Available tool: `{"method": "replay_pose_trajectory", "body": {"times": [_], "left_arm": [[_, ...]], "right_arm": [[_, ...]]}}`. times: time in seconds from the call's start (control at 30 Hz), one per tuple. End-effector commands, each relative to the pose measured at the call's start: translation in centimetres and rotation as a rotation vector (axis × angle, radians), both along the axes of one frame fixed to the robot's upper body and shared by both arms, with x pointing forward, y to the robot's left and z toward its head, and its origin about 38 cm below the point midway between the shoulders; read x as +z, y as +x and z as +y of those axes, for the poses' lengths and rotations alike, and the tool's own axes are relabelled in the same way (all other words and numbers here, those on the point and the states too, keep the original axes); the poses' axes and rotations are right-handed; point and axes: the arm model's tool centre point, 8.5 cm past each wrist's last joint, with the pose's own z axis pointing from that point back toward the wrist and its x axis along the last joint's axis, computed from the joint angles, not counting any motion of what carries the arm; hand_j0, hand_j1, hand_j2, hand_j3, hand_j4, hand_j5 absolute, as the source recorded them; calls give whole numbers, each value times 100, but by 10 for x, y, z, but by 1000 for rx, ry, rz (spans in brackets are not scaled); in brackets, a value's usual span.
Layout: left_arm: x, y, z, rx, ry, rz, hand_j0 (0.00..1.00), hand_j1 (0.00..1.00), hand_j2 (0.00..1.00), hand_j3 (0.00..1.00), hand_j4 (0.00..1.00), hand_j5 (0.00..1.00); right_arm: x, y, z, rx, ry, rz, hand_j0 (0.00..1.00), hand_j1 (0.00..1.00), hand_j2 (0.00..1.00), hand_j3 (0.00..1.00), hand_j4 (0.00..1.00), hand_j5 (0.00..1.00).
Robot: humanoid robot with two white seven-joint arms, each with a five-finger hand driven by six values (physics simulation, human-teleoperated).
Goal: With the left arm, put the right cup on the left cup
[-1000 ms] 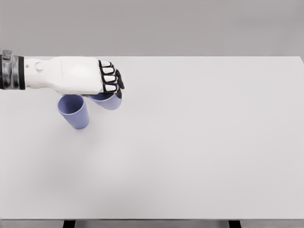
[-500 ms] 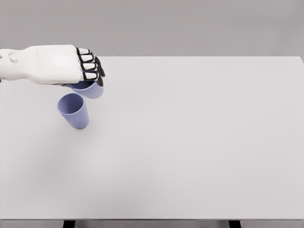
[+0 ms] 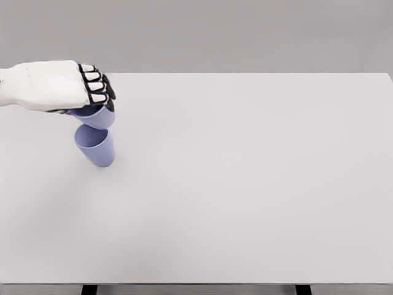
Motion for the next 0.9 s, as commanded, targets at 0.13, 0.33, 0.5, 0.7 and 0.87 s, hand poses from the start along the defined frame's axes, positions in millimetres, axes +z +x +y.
{"method": "replay_pose_trajectory", "body": {"times": [0.13, 0.33, 0.5, 0.7, 0.87], "left_arm": [[1, 4, 9, 30, 1, -3, 42, 42, 42, 42, 42, 42], [-5, 8, 18, 59, 10, 8, 42, 42, 42, 42, 42, 42], [-13, 5, 25, 75, 27, 21, 42, 42, 42, 42, 42, 42], [-14, 3, 27, 74, 44, 16, 42, 42, 42, 42, 42, 42], [-9, -2, 27, 68, 46, 2, 42, 42, 42, 42, 42, 42]], "right_arm": [[0, 0, 0, 0, 0, 0, 100, 100, 100, 100, 100, 100], [0, 0, 0, 0, 0, 0, 100, 100, 100, 100, 100, 100], [0, 0, 0, 0, 0, 0, 100, 100, 100, 100, 100, 100], [0, 0, 0, 0, 0, 0, 100, 100, 100, 100, 100, 100], [0, 0, 0, 0, 0, 0, 100, 100, 100, 100, 100, 100]]}}
